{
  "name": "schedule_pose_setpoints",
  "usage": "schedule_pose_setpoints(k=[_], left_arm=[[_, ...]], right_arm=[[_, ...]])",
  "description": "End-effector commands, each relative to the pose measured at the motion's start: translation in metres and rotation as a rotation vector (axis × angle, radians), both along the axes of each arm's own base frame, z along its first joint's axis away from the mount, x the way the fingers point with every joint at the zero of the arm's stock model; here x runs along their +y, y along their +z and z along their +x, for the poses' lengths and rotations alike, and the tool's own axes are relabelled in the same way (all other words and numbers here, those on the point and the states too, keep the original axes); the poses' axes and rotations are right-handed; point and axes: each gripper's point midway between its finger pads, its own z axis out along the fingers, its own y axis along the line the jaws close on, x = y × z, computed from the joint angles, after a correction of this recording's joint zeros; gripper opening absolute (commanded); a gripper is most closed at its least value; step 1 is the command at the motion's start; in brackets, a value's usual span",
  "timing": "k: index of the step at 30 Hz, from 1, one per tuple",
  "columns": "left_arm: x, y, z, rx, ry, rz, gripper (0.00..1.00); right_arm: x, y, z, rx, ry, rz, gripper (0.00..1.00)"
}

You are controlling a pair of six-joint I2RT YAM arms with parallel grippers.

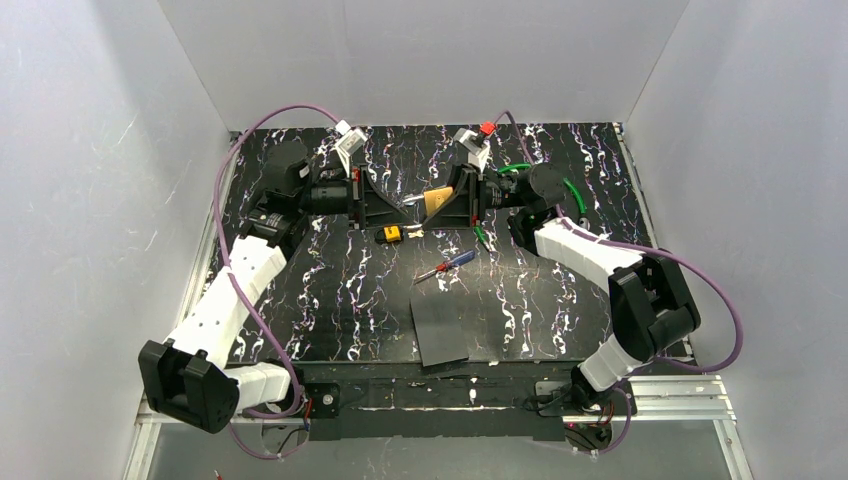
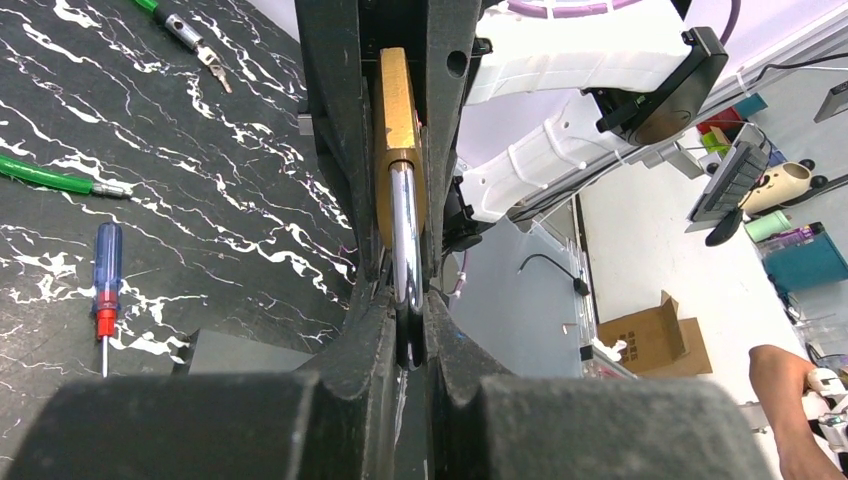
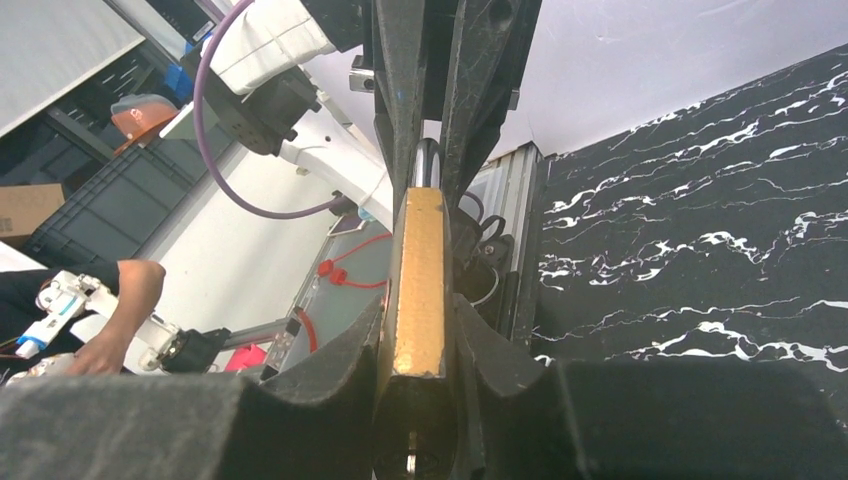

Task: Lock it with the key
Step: Lock the lock.

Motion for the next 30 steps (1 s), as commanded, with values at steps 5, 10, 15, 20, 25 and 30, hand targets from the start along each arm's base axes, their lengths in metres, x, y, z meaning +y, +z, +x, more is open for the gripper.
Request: schedule_pose_setpoints(k=[5, 10, 15, 20, 25, 30], left_arm=[[-0.029, -0.025, 0.004, 0.041, 0.0, 0.038, 0.0], [-0.038, -0.029, 0.003, 0.051, -0.014, 0.046, 0.0], [-0.041, -0.037, 0.002, 0.065, -0.016, 0.053, 0.0], [-0.043, -0.038, 0.003, 0.074, -0.018, 0.049, 0.0], [-0.045, -0.036, 0.005, 0.081, -0.024, 0.029, 0.0], [-0.046, -0.035, 0.006, 0.083, -0.025, 0.019, 0.0]], right_arm=[[0.033, 0.029, -0.031, -0.096, 0.064, 0.116, 0.01], [0.041, 0.025, -0.036, -0.086, 0.086, 0.11, 0.01], [0.045, 0.026, -0.039, -0.085, 0.098, 0.111, 0.01], [0.05, 0.027, -0.045, -0.09, 0.119, 0.116, 0.01], [0.053, 0.026, -0.05, -0.086, 0.137, 0.119, 0.01], [0.055, 0.027, -0.052, -0.078, 0.14, 0.128, 0.01]])
